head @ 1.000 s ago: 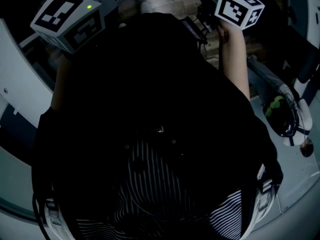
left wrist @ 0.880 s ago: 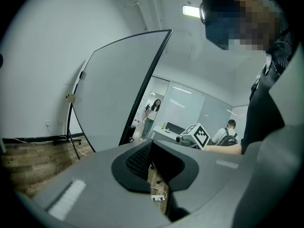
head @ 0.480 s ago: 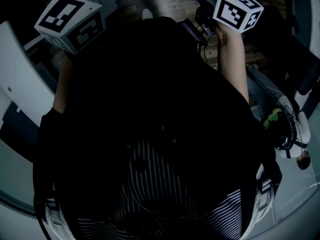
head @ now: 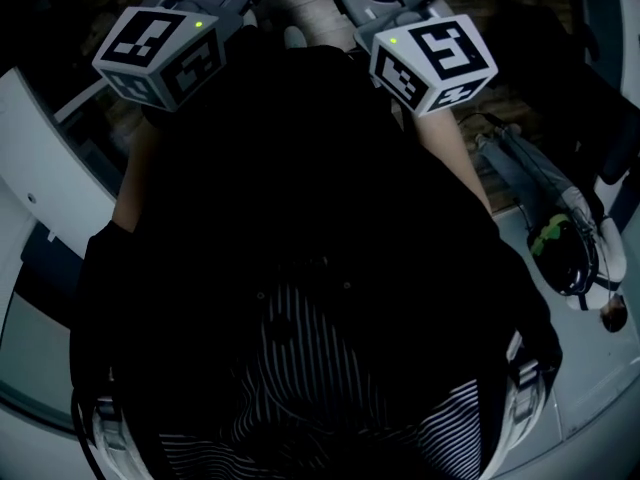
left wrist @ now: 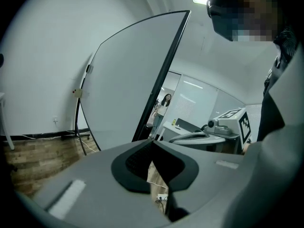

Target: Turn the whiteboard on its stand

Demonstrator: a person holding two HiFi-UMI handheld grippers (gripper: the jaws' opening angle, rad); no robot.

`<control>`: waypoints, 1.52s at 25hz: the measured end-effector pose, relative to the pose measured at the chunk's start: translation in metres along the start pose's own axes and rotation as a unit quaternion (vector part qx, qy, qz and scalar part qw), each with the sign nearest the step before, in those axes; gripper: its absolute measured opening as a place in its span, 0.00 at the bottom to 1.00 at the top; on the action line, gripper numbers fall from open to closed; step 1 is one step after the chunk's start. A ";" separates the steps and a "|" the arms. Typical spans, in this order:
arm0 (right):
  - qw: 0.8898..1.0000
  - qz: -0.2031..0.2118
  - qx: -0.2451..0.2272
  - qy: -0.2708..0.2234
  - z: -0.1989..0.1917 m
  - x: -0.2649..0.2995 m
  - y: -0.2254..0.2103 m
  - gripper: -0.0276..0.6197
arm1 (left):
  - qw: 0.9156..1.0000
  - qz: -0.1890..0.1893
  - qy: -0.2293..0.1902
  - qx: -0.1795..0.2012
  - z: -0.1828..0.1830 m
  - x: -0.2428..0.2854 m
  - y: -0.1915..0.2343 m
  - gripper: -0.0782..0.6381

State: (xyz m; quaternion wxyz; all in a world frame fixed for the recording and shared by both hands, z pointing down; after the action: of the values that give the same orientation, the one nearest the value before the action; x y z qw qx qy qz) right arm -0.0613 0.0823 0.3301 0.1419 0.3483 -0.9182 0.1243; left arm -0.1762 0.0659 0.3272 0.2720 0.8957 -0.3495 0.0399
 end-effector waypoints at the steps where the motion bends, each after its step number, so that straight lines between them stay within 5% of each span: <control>1: 1.000 -0.007 0.000 -0.003 0.006 0.004 -0.004 0.04 | 1.000 -0.007 0.001 0.001 0.007 0.008 0.005 0.11; 12: 0.995 -0.086 -0.025 -0.034 0.038 0.004 0.000 0.04 | 0.996 -0.076 0.002 0.048 0.033 0.028 -0.006 0.10; 17: 0.991 -0.130 -0.012 -0.041 0.082 0.046 -0.027 0.04 | 0.991 -0.110 0.018 0.073 0.085 0.044 0.039 0.10; 23: 0.981 -0.185 -0.014 -0.061 0.096 0.031 -0.046 0.04 | 0.983 -0.134 0.029 0.124 0.090 0.068 0.029 0.10; 31: 0.965 -0.253 0.042 -0.060 0.093 -0.002 -0.087 0.04 | 0.975 -0.194 0.048 0.099 0.093 0.106 0.005 0.10; 38: 0.955 -0.286 0.051 -0.060 0.098 -0.024 -0.114 0.05 | 0.974 -0.203 0.047 0.085 0.106 0.127 0.004 0.10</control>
State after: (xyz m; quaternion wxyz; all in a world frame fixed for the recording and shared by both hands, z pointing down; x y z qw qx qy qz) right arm 0.0154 -0.0183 0.2455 0.0979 0.6097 -0.7796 0.1041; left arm -0.0960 -0.0677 0.2720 0.2132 0.9649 -0.1427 0.0557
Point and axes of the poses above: the fingertips, and each gripper's own axes: x forward along the fingers, y to its left, z out of its top, the point moved 5 cm from there along -x, backward along the fingers, and after that the axes turned 7 degrees about -x, right-handed, at the moved point
